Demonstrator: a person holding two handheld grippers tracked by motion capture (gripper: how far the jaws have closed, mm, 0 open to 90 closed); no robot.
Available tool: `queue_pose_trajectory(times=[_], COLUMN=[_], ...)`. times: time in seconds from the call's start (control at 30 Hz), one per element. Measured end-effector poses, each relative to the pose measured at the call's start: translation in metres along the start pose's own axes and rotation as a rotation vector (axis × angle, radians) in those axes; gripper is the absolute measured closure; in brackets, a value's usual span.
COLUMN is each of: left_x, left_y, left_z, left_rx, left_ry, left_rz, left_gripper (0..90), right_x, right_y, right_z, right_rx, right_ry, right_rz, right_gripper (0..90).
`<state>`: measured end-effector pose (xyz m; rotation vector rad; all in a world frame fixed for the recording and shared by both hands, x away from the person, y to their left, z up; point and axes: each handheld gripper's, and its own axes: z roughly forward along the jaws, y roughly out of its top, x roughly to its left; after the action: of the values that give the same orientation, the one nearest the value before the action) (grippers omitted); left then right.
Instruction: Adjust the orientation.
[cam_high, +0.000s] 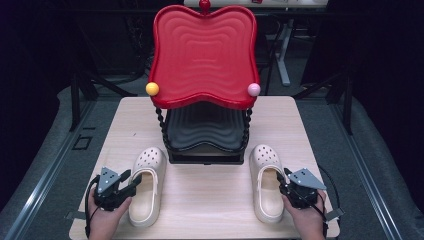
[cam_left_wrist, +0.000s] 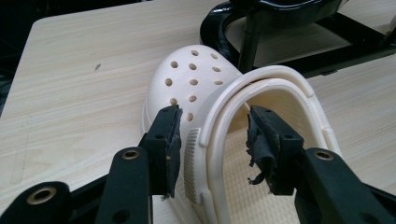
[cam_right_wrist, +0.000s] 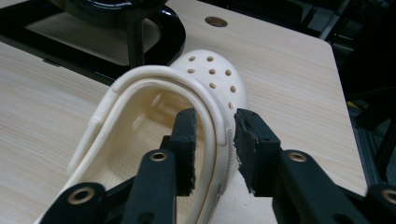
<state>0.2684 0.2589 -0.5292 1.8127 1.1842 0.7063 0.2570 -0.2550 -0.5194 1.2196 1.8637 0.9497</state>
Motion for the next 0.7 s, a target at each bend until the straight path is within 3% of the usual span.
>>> queue_pose_trajectory(times=[0.27,0.4,0.53,0.7], left_x=[-0.0029,-0.0045,-0.0050,-0.0044], left_y=[0.0007,0.0014,0.0010,-0.0002], left_z=[-0.0008,-0.0014,-0.0006,0.0029], left_rx=[0.004,0.004,0.007,0.024], left_ry=[-0.004,0.003,0.007,0.024], left_rz=[0.018,0.034,0.045,0.050], left_gripper=[55.2,55.2,55.5,56.7], right_x=[-0.0015,-0.0013,0.0024,0.0032], right_y=[-0.0017,-0.0010,0.0010,-0.0001], right_z=[0.0060,0.0035,0.0006,0.0064], right_rx=[0.032,0.012,-0.006,0.022], right_ry=[0.004,0.005,0.007,-0.013], right_rz=[0.005,0.004,-0.010,-0.042], right_gripper=[72.5,70.4,68.2,67.6])
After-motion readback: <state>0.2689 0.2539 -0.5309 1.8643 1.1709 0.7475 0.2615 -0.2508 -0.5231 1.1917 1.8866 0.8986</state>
